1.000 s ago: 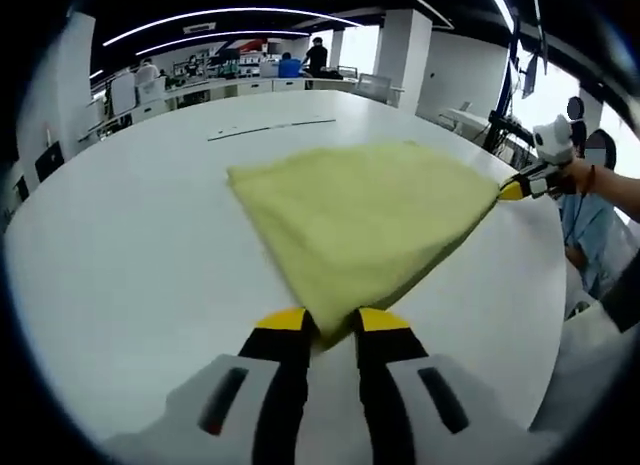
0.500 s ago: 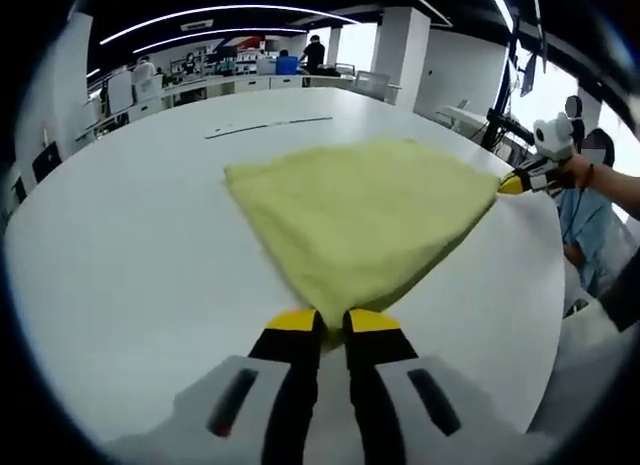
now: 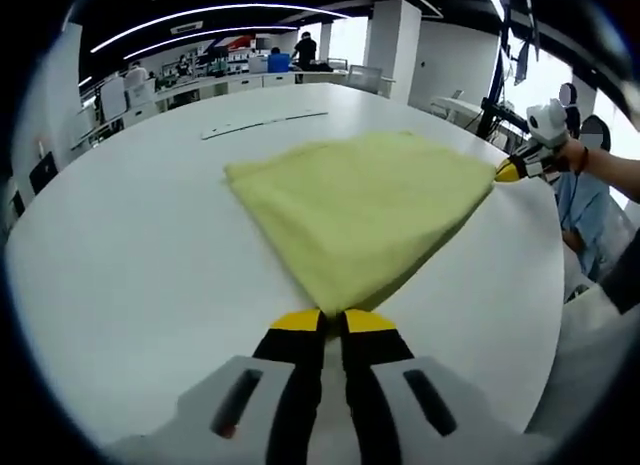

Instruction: Fold the garment on the visible template until the final outline fits inside the template.

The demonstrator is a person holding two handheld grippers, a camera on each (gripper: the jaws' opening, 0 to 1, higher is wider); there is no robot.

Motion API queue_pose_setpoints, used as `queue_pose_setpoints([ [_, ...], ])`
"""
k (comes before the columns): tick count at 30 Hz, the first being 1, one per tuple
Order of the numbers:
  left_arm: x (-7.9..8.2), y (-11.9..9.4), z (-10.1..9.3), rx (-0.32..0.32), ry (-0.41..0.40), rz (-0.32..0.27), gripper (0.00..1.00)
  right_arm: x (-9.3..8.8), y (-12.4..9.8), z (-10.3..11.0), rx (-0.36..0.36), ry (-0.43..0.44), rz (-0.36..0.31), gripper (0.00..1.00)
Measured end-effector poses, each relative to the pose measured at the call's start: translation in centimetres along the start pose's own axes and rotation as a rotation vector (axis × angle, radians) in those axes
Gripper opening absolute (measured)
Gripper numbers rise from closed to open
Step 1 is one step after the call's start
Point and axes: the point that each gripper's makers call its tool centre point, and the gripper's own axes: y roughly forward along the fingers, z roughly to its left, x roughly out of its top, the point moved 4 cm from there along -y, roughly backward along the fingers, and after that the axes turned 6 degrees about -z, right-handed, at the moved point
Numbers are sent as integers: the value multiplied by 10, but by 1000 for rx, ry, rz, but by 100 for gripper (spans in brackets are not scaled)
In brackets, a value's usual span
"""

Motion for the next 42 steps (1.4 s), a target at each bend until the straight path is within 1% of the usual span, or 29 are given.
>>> queue_pose_setpoints([
  [6, -1, -3, 0, -5, -1, -1, 0, -1, -2, 1, -4, 2, 9, 0],
  [10, -2, -6, -1, -9, 5, -2, 0, -5, -4, 1, -9, 5, 21, 0],
  [11, -3, -6, -2, -9, 5, -1, 0, -9, -6, 0, -20, 0, 45, 0],
  [12, -4, -8, -2, -9, 5, -1, 0, -14, -8, -4, -40, -26, 71, 0],
  [13, -4, -9, -2, -9, 4, -1, 0, -16, -9, -3, -38, -25, 75, 0],
  [15, -5, -10, -4, -17, -13, -9, 0, -9, -11, 3, -5, 73, -8, 0],
  [16, -4, -10, -4, -21, -28, -15, 0, -5, -12, 5, 6, 107, -52, 0],
  [17, -4, -10, -3, -16, -28, -13, 0, -4, -13, 5, 6, 101, -58, 0],
  [18, -4, -9, -2, -10, -29, -10, 0, -6, -14, 5, -1, 83, -33, 0],
  [20, -4, -7, -1, -7, -33, -6, 0, -7, -13, 8, -1, 64, -19, 0],
  [23, -4, -6, -1, -7, -5, 3, 0, -4, -11, 12, 15, 41, -24, 0],
  [25, -4, -7, -1, -6, 6, 6, 0, -2, -8, 13, 28, 16, -26, 6],
  [27, -5, -6, -1, -6, 4, 9, 0, -1, -3, 12, 39, -3, -23, 6],
  [31, -6, -7, -1, -1, 9, 18, 0, 2, 3, 9, 41, -20, -26, 5],
  [33, -6, -8, 1, 5, 20, 23, 0, 3, 4, 10, 52, -30, -22, 0],
  [35, -7, -10, 4, 15, 18, 29, 0, 4, 3, 12, 62, -30, -24, 0],
  [36, -7, -11, 5, 16, 1, 24, 0, 4, 3, 12, 63, -30, -26, 0],
  [38, -5, -11, 1, -12, -48, 1, 0, 4, 2, 10, 65, -32, -25, 0],
  [40, -6, -11, 0, -2, -20, 10, 0, 2, 1, 9, 67, -26, -24, 0],
  [42, -7, -11, 1, 3, -16, 13, 0, 2, 0, 8, 64, -21, -23, 0],
])
